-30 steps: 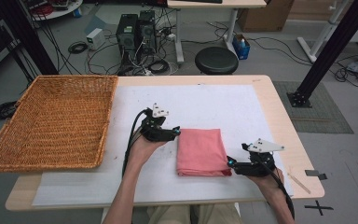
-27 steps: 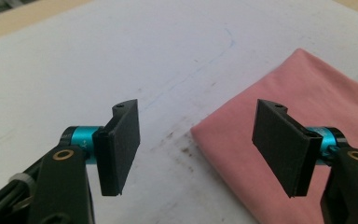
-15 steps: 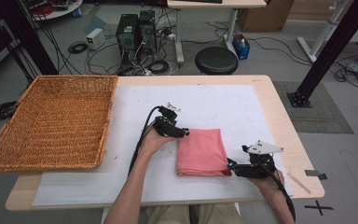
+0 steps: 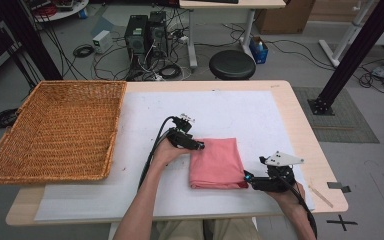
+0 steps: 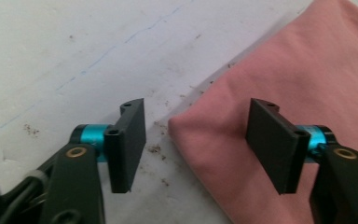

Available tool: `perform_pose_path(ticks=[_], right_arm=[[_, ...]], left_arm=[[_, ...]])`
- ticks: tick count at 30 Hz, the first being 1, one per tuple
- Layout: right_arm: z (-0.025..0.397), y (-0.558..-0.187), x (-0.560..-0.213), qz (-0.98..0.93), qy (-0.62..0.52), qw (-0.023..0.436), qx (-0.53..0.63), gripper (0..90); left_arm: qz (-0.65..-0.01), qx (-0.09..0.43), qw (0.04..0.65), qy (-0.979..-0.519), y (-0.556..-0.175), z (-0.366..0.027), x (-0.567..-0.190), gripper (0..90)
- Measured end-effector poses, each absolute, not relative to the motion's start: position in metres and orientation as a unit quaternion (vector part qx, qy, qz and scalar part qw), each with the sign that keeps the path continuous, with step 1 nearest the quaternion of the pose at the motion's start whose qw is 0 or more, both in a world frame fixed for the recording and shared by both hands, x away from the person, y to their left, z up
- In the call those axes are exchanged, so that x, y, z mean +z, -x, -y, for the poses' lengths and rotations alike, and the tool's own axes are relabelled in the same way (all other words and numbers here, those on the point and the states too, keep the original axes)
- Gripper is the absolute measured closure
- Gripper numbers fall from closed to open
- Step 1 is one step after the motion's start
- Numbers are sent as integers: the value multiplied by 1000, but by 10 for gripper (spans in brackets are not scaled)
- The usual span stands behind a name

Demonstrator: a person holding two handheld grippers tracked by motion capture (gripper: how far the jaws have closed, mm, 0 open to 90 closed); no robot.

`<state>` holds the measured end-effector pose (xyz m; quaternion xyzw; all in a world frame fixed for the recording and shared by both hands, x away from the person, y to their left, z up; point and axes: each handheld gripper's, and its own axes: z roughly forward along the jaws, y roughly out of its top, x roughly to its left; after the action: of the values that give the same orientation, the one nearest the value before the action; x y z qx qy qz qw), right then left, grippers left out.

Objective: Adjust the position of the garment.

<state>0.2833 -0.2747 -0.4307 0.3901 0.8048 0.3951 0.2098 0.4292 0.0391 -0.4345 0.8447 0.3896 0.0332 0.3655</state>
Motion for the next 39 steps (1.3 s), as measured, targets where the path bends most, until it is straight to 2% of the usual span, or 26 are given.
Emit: perform_pose_path(ticks=[5,11,13,19,21,24,31,36,37,38,39], right_arm=[[277,-280,-428,-801,-390,209,403,250],[275,-272,-424,-802,-386,187,416,337],[272,-270,-424,-802,-386,181,418,367],[262,-265,-427,-811,-380,162,414,376],[257,-263,-427,-816,-373,164,410,431],[252,-255,-427,-826,-345,180,409,482],[245,-256,-435,-849,-331,172,375,479],[244,-254,-446,-870,-303,186,342,558],[248,-254,-449,-864,-305,179,358,595],[249,-252,-450,-864,-301,174,364,678],[248,-251,-450,-866,-293,177,363,700]], left_arm=[[-376,43,356,-855,-425,-35,-434,498],[-366,71,349,-860,-422,-34,-434,630],[-364,78,346,-861,-421,-33,-434,642],[-364,82,342,-862,-421,-32,-434,646],[-362,84,342,-863,-420,-31,-434,653],[-356,77,345,-865,-419,-30,-434,719],[-356,70,349,-864,-420,-31,-434,751],[-357,68,349,-864,-420,-32,-434,750],[-358,68,350,-863,-420,-32,-434,749],[-357,69,348,-864,-420,-32,-434,749],[-357,70,348,-864,-420,-31,-434,750]])
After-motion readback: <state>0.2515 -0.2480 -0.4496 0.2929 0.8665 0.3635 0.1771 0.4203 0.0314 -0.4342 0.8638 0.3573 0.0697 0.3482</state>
